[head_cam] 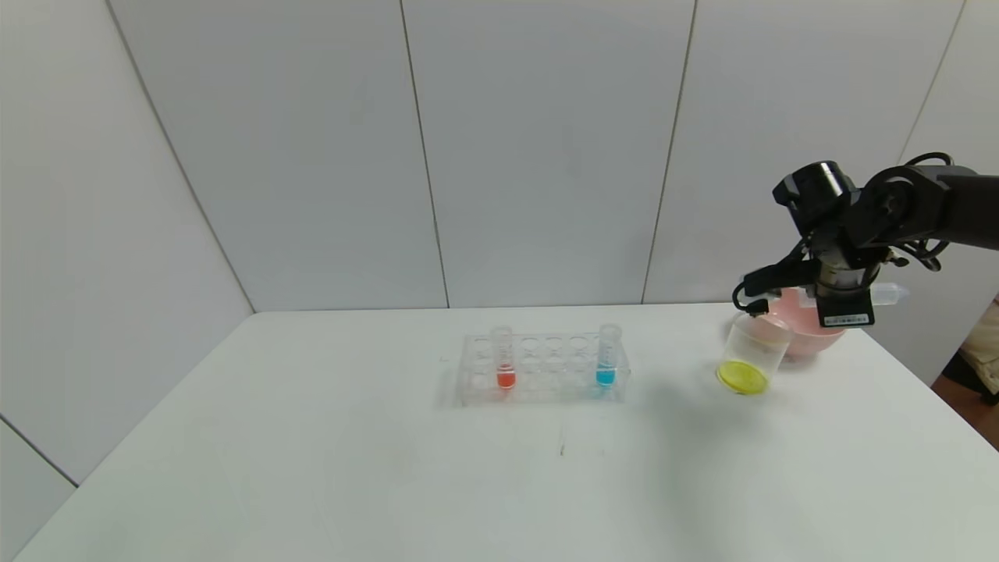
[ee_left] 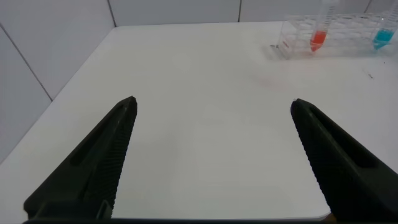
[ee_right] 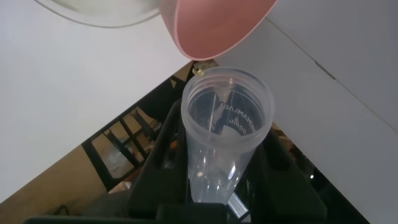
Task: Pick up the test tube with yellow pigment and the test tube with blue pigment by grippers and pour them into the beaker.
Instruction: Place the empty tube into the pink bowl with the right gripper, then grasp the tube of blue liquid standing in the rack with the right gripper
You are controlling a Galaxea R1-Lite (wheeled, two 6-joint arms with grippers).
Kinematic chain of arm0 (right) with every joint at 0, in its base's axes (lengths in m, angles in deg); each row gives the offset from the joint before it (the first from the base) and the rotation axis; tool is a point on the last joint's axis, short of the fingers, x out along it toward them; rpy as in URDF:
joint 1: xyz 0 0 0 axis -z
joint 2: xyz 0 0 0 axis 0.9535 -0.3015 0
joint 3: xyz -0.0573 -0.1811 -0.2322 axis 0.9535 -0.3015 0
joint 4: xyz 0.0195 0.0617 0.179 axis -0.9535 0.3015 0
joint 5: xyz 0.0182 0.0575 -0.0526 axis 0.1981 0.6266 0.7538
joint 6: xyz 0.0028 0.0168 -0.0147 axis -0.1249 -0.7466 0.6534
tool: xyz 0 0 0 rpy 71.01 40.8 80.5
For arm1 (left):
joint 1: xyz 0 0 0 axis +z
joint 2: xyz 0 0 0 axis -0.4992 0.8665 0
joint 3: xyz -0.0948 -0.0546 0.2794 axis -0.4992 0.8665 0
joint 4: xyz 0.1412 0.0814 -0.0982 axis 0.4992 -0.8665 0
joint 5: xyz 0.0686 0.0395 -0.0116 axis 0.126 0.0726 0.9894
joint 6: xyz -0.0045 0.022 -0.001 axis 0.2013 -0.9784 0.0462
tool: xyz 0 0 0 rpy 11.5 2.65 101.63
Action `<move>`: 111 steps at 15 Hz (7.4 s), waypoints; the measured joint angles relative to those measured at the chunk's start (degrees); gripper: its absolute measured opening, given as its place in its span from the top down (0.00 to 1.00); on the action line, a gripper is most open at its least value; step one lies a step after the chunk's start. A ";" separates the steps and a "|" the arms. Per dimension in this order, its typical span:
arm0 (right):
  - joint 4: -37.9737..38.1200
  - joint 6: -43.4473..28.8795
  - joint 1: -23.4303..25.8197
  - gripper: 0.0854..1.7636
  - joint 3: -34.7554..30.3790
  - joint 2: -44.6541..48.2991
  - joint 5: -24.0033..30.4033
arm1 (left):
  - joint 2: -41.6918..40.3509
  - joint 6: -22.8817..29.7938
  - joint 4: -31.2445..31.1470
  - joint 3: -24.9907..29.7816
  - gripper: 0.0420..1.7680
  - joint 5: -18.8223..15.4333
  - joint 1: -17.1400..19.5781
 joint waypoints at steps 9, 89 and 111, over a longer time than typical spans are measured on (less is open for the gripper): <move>-0.30 -0.02 0.52 0.70 -0.02 1.97 5.32 | 0.00 0.00 0.00 0.00 0.00 0.00 0.02; -114.16 -82.24 -33.24 0.04 -76.41 12.53 3.91 | 0.00 -0.02 0.00 0.00 0.00 0.00 0.02; -111.62 -83.19 -29.68 0.04 -60.47 -3.32 7.14 | 0.00 0.00 0.00 0.00 0.00 0.00 0.02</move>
